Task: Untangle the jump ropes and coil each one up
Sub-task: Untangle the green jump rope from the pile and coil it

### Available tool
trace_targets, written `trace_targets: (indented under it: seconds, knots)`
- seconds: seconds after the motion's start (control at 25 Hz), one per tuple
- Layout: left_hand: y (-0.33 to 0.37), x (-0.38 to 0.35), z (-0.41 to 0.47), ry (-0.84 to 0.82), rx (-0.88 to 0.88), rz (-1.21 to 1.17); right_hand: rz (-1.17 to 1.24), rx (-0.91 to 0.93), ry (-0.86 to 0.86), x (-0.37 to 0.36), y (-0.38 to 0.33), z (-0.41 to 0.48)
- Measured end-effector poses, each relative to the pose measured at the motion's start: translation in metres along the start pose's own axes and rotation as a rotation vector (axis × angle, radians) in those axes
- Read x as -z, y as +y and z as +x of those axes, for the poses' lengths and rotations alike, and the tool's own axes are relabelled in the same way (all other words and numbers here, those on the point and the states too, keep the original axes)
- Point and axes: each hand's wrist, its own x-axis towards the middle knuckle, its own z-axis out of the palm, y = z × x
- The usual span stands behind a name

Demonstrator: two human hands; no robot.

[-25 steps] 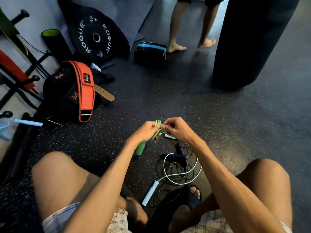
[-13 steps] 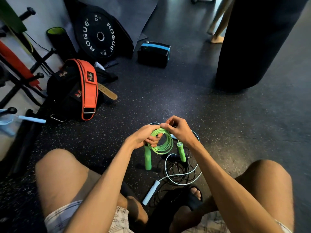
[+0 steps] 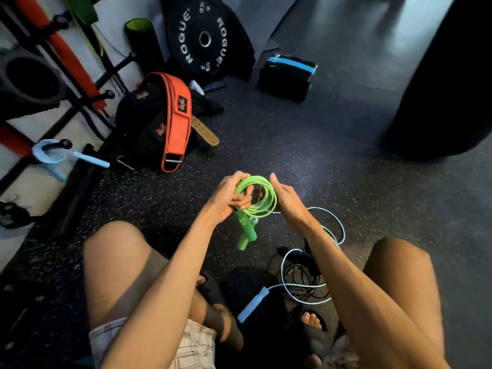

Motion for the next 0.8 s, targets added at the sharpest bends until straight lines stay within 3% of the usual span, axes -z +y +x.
trace_targets:
  seconds: [0.16, 0.36, 0.6, 0.8]
  knots:
    - [0.001, 0.046, 0.009, 0.192, -0.070, -0.064, 0.174, -0.082, -0.113, -0.034, 0.000, 0.039]
    - [0.002, 0.097, 0.017, 0.459, -0.109, -0.229, 0.226, -0.090, -0.284, -0.073, -0.010, 0.084]
    - [0.017, 0.140, 0.007, 0.659, -0.216, -0.529, 0.175, -0.039, -0.454, -0.119, -0.040, 0.126]
    - [0.021, 0.178, -0.002, 0.753, -0.358, -0.704, 0.050, 0.070, -0.446, -0.178, -0.062, 0.161]
